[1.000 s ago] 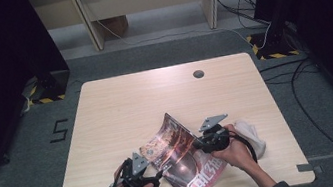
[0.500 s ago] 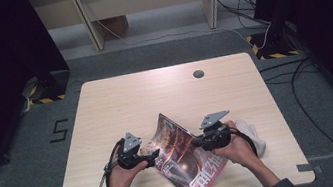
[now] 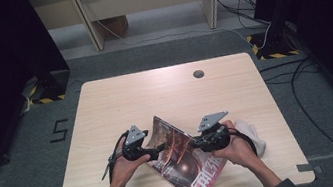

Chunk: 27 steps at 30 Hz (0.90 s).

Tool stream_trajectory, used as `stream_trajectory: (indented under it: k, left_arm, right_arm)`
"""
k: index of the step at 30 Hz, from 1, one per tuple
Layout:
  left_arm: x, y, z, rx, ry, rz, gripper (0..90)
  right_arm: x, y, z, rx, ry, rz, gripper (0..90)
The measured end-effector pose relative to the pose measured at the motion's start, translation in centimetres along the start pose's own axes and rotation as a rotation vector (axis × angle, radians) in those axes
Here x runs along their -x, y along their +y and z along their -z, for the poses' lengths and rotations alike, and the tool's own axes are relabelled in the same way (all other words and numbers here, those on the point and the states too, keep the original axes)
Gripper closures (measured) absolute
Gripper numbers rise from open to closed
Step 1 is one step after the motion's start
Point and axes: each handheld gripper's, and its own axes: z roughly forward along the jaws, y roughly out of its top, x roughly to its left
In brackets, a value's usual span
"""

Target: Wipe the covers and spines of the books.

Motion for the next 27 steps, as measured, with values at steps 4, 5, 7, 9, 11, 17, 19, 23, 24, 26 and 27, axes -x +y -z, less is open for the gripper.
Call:
stream_trajectory:
  k: [4,5,7,9,11,17,19,23,24,26,27]
  left_arm:
    - [-0.1,0.0,0.1,0.029,0.017,-0.021,14.9]
    - [-0.1,0.0,0.1,0.057,0.013,-0.025,15.2]
    - [0.0,0.0,0.0,0.068,-0.016,-0.036,15.4]
    - [0.0,0.0,0.0,0.068,-0.031,-0.04,15.5]
    - [0.2,-0.2,-0.2,0.077,-0.07,-0.038,15.5]
    - [-0.2,-0.7,-0.5,0.086,-0.129,0.001,14.4]
    - [-0.4,-0.9,-0.5,0.093,-0.134,0.005,14.4]
    - [-0.5,-1.0,-0.3,0.107,-0.167,-0.027,18.5]
    - [-0.6,-1.0,-0.3,0.108,-0.169,-0.032,19.3]
    - [-0.6,-1.0,-0.2,0.108,-0.163,-0.051,22.1]
    - [-0.5,-1.1,-0.1,0.108,-0.158,-0.07,24.3]
  right_arm:
    - [0.0,0.2,0.3,0.014,0.024,0.011,82.3]
    - [-0.1,0.3,0.4,0.022,0.04,0.013,83.0]
    - [-0.3,0.5,0.5,0.031,0.049,0.031,83.2]
    - [-0.5,0.6,0.7,0.032,0.053,0.045,83.2]
    - [-0.6,0.7,0.8,0.029,0.055,0.055,83.3]
    - [-0.7,0.6,0.8,0.022,0.073,0.072,83.1]
    - [-0.7,0.6,0.8,0.026,0.075,0.073,83.1]
    - [-0.7,0.6,0.7,0.026,0.087,0.083,83.0]
    - [-0.8,0.6,0.7,0.026,0.088,0.084,83.0]
    - [-0.8,0.6,0.8,0.028,0.082,0.089,83.0]
    - [-0.8,0.5,0.8,0.025,0.075,0.089,83.0]
